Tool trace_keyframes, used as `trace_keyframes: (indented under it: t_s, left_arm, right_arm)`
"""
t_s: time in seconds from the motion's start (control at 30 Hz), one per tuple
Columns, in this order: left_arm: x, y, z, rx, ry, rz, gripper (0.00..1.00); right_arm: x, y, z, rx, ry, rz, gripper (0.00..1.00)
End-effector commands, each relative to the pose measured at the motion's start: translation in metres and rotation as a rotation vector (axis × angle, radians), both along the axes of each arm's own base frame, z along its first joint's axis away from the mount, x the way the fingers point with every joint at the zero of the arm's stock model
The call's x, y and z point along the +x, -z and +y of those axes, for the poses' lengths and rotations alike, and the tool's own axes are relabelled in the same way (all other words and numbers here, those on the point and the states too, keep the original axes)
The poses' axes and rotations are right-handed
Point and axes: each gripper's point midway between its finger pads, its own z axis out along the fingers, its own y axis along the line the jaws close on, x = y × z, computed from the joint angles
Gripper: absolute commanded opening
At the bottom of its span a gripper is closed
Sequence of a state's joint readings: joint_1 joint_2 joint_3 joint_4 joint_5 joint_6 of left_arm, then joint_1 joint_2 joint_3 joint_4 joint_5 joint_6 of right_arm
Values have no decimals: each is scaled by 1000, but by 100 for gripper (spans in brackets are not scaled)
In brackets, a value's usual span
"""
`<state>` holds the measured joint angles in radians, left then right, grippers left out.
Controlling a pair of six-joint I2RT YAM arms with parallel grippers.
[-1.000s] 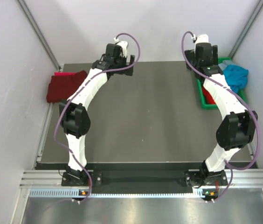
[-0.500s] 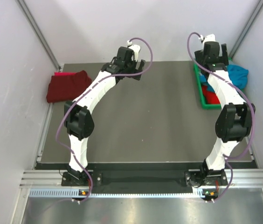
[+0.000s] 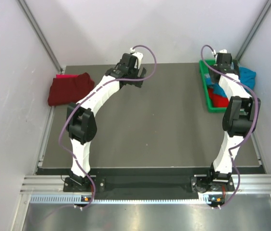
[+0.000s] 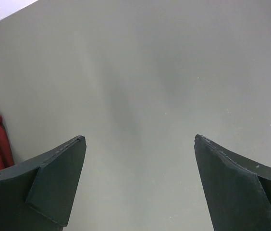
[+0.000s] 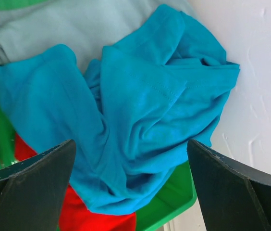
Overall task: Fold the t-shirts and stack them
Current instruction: Grab the tshirt from the pile, then move the tshirt to the center of the board
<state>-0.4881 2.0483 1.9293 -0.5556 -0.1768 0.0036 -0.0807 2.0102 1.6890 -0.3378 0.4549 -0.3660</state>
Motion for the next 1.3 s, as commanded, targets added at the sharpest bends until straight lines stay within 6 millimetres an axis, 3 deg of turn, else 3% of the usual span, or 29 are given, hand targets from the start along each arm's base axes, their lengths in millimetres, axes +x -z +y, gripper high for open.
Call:
trace_keyframes:
  t_s: [0.0,0.13,0.27,0.3,0.37,0.4,0.5,0.67,0.77,0.9,0.97,1.0,1.03,1.13,1.2,1.27]
  left_arm:
    - [-4,-28,2,-27,1,-48,99]
    - [-3,-25,3,-23,0,-43,99]
    - [-1,-24,2,-25,-4,-44,99]
    - [-1,-24,2,-25,-4,-46,99]
    - [1,-25,2,-25,-6,-49,99]
    - [1,-26,2,-25,-7,-53,99]
    - [1,-26,2,-20,-9,-53,99]
    - [0,-25,4,-17,-14,-50,99]
    - [3,-29,12,-4,-46,-67,99]
    - [23,-45,56,30,-177,-131,99]
    - [35,-48,90,37,-256,-141,99]
    - [38,-48,99,27,-260,-136,99]
    - [44,-48,122,23,-297,-129,99]
    - [49,-40,152,-33,-347,-85,99]
    - [48,-35,162,-22,-361,-70,99]
    - [47,-30,169,19,-365,-68,99]
  right_arm:
    - [12,-14,-9,-44,5,-45,100]
    - [15,-7,-10,-57,-10,-26,96]
    - [11,1,-4,-27,-28,-3,74]
    - [9,3,-3,-20,-34,3,60]
    - [4,6,-1,-10,-34,13,43]
    - [3,3,-1,-6,-34,7,24]
    - [1,-7,1,-2,-33,-12,0]
    - [1,-36,9,22,-56,-69,0]
    - [2,-71,22,49,-85,-139,0]
    - [1,-126,64,92,-214,-226,0]
    - [3,-154,86,159,-297,-285,0]
    - [1,-164,120,190,-368,-291,0]
    - [0,-183,135,217,-399,-332,0]
    - [-8,-213,196,274,-566,-370,0]
    - [-20,-226,242,331,-696,-375,0]
    - [-34,-242,273,404,-791,-393,0]
